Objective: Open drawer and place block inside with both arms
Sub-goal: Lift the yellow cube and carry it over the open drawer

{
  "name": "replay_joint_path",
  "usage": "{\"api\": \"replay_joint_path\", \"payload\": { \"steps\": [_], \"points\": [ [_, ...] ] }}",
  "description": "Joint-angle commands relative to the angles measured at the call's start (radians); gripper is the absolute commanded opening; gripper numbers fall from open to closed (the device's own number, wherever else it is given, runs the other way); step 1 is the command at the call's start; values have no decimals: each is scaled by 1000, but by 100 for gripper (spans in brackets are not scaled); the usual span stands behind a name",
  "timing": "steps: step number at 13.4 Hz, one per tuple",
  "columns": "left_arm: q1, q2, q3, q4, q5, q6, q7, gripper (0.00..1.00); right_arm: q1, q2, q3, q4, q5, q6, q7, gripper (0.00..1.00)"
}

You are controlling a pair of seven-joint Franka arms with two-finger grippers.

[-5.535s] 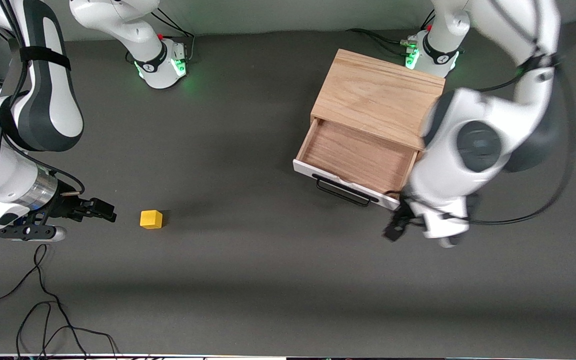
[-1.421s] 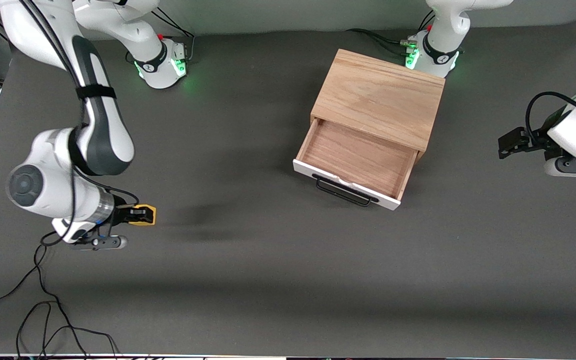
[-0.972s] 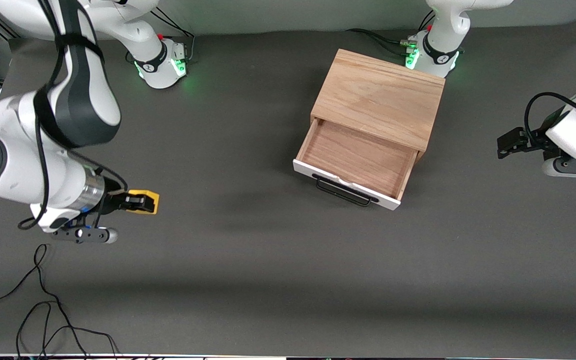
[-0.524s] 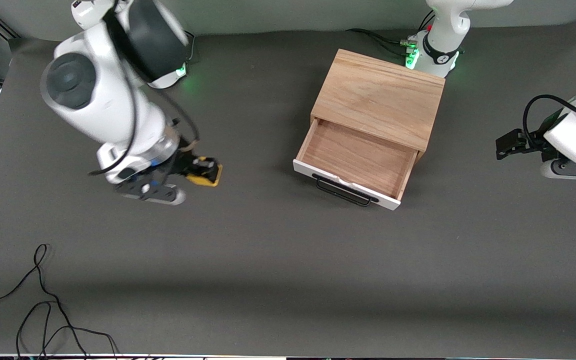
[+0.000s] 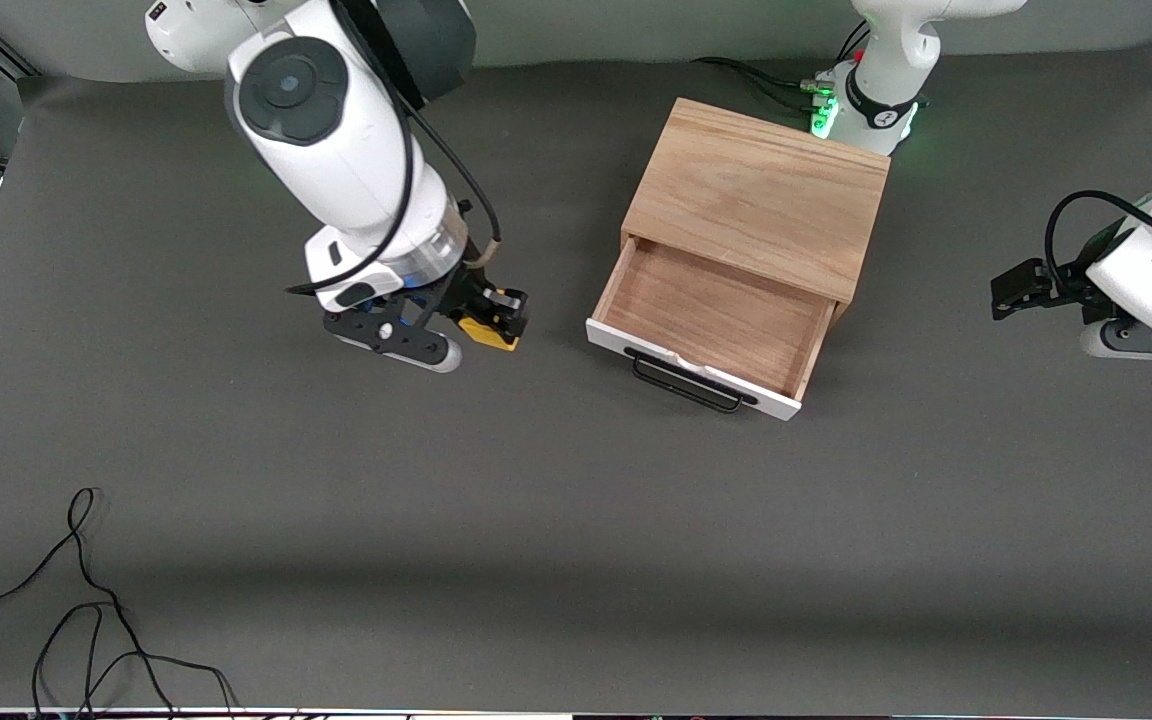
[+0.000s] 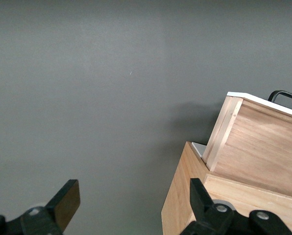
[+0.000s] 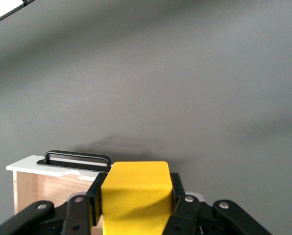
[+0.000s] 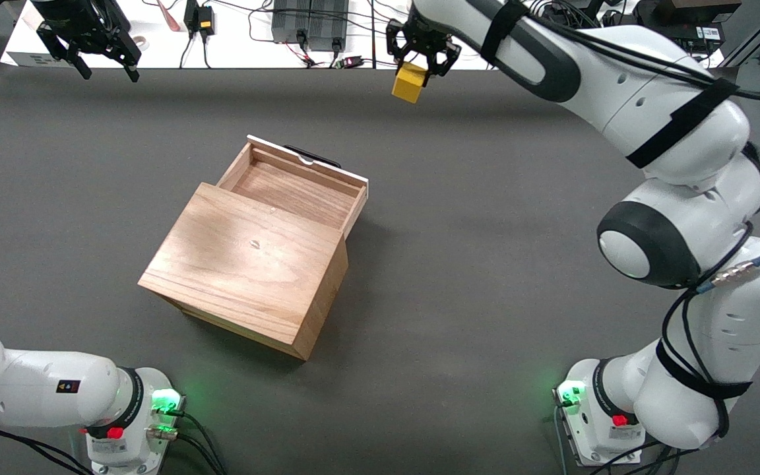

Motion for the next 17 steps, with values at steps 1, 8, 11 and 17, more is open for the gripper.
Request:
{"api": "replay_joint_path", "payload": {
  "steps": [1, 8, 11, 17],
  "points": [
    [-7, -10, 5, -12, -5, 5, 16, 100, 1, 58, 25, 92, 4, 18, 102, 0],
    [-7, -10, 5, -12, -5, 5, 16, 100, 139, 181, 109, 92, -118, 210, 320, 0],
    [-7, -10, 5, -12, -5, 5, 16, 100, 171, 213, 111, 89, -149, 245, 363, 0],
    [-9, -10, 5, -13, -5, 5, 16, 100, 235, 287, 109, 87, -209, 311, 458, 0]
  ]
}}
